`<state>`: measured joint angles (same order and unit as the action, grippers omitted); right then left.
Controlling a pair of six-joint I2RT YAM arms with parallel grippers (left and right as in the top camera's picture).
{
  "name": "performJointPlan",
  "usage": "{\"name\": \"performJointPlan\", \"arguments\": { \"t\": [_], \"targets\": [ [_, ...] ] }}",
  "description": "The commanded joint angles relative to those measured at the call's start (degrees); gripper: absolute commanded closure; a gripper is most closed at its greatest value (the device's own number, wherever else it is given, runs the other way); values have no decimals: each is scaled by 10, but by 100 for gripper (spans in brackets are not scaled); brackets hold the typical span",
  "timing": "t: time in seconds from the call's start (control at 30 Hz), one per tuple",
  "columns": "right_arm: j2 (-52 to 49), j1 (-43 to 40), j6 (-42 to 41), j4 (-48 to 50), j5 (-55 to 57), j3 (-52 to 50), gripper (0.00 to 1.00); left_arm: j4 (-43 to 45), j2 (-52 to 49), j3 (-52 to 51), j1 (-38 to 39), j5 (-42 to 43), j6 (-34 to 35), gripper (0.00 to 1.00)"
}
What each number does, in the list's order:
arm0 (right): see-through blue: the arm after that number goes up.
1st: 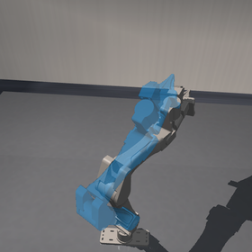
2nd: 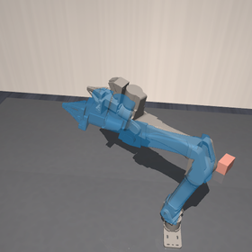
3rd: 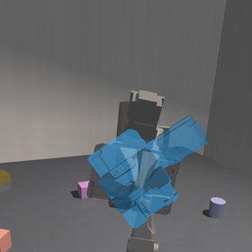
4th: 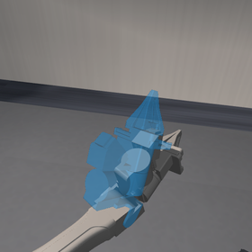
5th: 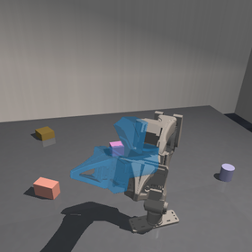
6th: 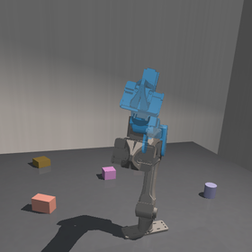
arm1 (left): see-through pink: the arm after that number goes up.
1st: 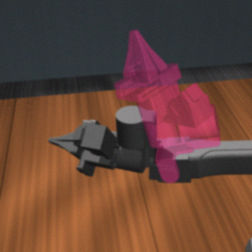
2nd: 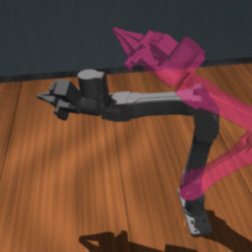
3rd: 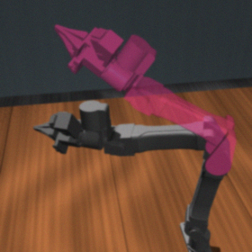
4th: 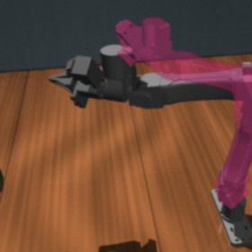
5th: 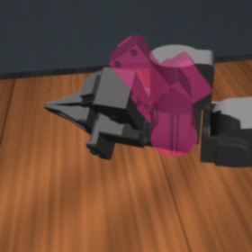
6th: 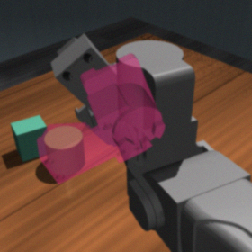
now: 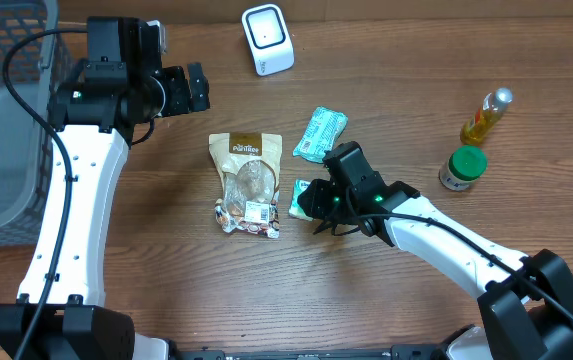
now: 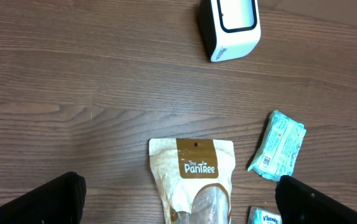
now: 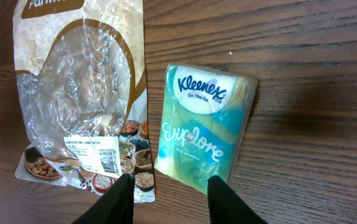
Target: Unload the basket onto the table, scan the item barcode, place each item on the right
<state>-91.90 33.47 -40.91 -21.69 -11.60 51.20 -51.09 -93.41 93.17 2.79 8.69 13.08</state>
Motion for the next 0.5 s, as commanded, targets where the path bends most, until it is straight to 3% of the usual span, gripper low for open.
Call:
{"name": "performJointPlan", "arguments": {
  "t": [0.0, 0.13, 0.47],
  "targets": [
    [-5, 3, 3, 4, 32, -4, 65, 1, 0, 7, 2, -3, -13, 1],
    [-10, -3, -35, 5, 79, -4, 65, 1, 0, 7, 2, -3, -13, 1],
    [-71, -25, -56, 42, 31, -4, 65, 1, 0, 7, 2, -3, -13, 0]
  ]
}}
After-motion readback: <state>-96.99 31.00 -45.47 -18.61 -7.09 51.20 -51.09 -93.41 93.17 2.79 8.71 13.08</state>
